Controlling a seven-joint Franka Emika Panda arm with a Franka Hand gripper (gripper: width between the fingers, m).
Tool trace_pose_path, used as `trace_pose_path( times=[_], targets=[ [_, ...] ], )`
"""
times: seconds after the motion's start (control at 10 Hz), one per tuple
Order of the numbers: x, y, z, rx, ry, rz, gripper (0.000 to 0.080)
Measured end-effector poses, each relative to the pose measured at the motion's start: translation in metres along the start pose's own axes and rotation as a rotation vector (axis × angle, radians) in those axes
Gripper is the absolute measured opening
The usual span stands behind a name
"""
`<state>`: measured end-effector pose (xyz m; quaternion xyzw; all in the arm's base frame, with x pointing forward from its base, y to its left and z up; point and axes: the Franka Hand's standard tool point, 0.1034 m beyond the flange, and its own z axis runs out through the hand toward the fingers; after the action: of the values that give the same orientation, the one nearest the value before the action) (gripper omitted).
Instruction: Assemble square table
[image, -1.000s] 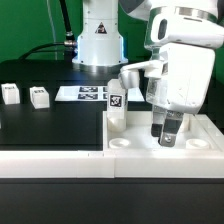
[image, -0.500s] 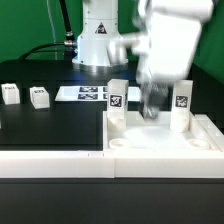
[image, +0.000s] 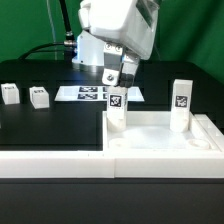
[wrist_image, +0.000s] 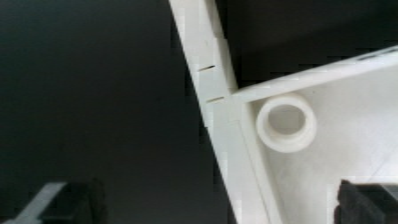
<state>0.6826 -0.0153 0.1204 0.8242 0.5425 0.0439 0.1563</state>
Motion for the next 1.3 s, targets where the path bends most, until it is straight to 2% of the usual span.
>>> trace_pose_path(
  times=[0.2,0.3,0.6,0.7,0.8,1.3],
  targets=[
    [-0.002,0.0,0.0,0.002,0.0,0.131,0.0649],
    [-0.019,-0.003,-0.004,0.018,0.001,0.177,0.0649],
    [-0.087,-0.032,-0.015,0.093,-0.012,0.366,0.0649],
    [-0.099,-0.04,-0.013,0.129,-0.036,0.497,0.0649],
    [-0.106,-0.048,-0.01,0.163,-0.068,0.589,0.0649],
    [-0.106,-0.052,-0.007,0.174,-0.082,0.616,0.0649]
  ],
)
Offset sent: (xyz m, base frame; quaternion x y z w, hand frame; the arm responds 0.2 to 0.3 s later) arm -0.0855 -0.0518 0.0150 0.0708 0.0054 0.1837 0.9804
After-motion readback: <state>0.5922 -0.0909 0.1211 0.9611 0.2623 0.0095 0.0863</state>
